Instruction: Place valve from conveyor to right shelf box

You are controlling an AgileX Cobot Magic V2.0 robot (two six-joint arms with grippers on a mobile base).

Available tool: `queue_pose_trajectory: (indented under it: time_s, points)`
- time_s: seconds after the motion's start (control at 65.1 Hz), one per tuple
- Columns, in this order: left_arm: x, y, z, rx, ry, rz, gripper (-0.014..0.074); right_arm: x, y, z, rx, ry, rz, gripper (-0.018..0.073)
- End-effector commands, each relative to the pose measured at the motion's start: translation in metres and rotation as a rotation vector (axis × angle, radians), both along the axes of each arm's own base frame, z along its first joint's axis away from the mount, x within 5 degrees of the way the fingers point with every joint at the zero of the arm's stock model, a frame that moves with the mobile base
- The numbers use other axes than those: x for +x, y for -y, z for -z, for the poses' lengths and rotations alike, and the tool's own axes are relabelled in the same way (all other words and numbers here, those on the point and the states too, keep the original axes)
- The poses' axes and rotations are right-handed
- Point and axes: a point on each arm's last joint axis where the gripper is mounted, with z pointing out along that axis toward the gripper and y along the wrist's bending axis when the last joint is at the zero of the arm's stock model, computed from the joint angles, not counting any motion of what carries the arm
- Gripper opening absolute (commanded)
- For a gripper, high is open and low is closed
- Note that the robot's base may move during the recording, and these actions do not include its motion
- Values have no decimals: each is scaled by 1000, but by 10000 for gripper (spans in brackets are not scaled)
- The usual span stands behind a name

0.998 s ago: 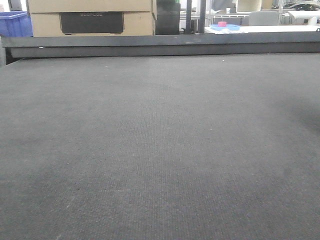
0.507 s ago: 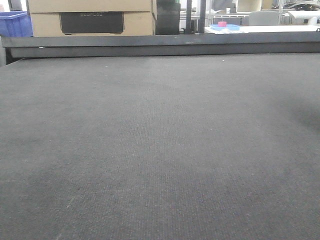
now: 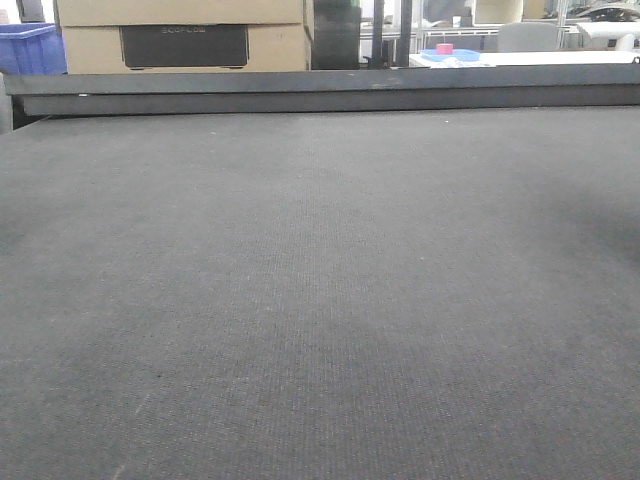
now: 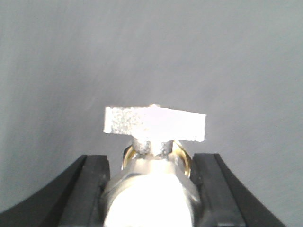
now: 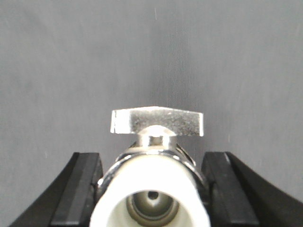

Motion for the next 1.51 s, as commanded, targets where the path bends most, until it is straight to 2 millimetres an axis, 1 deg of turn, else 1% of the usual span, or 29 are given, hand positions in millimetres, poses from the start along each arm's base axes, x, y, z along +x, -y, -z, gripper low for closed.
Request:
queue_pose_trajectory:
  time_s: [0.0,0.077,0.154,0.276,0.323,0.384,0.507,0.614,0.737,0.891,1.044,1.198,1.351,1.49]
  points:
    - [-11,12,-9,-20,120,39,-111,-8,1,-7,-18,119,3,-163]
    - [-23,18,-9,-52,181,52,-111,-16,1,-2,-24,174,9,-163]
    - [-37,19,-8,-98,240,41,-111,-25,2,3,-32,240,20,-163]
    - [-61,15,-5,-156,331,3,-111,-44,2,14,-38,340,36,-163]
    - [-72,14,-7,-166,379,-4,-111,-51,2,17,-40,368,40,-163]
    - [-85,12,-6,-165,412,-5,-111,-61,2,24,-41,390,44,-163]
    - [-114,8,-10,-164,486,3,-111,-82,1,33,-42,413,45,-163]
    - [-136,5,-15,-151,554,12,-111,-104,0,34,-43,461,46,-163]
    - [-156,0,-16,-123,592,9,-111,-128,-1,26,-44,539,45,-163]
    - [-168,-10,-16,-101,603,-67,-111,-153,-3,17,-47,627,44,-163]
    - [-177,-20,-20,-72,644,-161,-111,-167,-4,13,-48,669,42,-163]
    - [-188,-24,-25,-57,693,-209,-111,-173,-4,11,-48,693,42,-163]
    - [-201,-22,-29,-56,751,-205,-111,-174,-4,11,-48,700,43,-163]
    - [-208,-21,-32,-56,783,-204,-111,-174,-4,10,-48,702,43,-163]
